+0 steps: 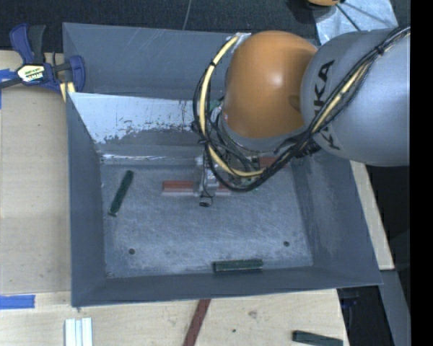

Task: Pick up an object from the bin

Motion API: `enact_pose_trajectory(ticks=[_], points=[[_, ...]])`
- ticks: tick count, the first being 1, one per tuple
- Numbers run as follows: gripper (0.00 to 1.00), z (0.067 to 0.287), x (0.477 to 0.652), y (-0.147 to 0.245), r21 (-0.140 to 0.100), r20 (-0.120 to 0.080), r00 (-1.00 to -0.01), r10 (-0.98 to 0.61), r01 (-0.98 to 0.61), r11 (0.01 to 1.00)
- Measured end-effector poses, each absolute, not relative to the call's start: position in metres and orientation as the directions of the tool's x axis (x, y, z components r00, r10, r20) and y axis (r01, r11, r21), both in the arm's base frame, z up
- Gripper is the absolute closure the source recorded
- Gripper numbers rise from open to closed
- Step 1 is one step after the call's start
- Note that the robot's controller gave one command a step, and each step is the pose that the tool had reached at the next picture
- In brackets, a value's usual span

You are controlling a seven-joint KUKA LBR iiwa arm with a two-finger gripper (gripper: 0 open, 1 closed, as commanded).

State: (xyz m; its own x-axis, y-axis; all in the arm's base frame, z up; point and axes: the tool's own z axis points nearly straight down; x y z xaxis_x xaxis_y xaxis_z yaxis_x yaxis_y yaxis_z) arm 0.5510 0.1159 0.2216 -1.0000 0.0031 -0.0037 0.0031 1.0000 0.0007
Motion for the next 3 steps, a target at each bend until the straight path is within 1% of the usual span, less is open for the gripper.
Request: enact_pose_trajectory(ticks=[1,2,3], points=[[1.0,0.221,0.551,0.116,0.0,-0.003,-1.0,0.003,0.003,1.0],[1.0,0.214,0.546,0.125,0.0,-0.006,-0.998,0.059,0.059,0.998],[0.0,0.192,0.534,0.124,0.0,0.0,-0.983,0.184,0.184,0.983]])
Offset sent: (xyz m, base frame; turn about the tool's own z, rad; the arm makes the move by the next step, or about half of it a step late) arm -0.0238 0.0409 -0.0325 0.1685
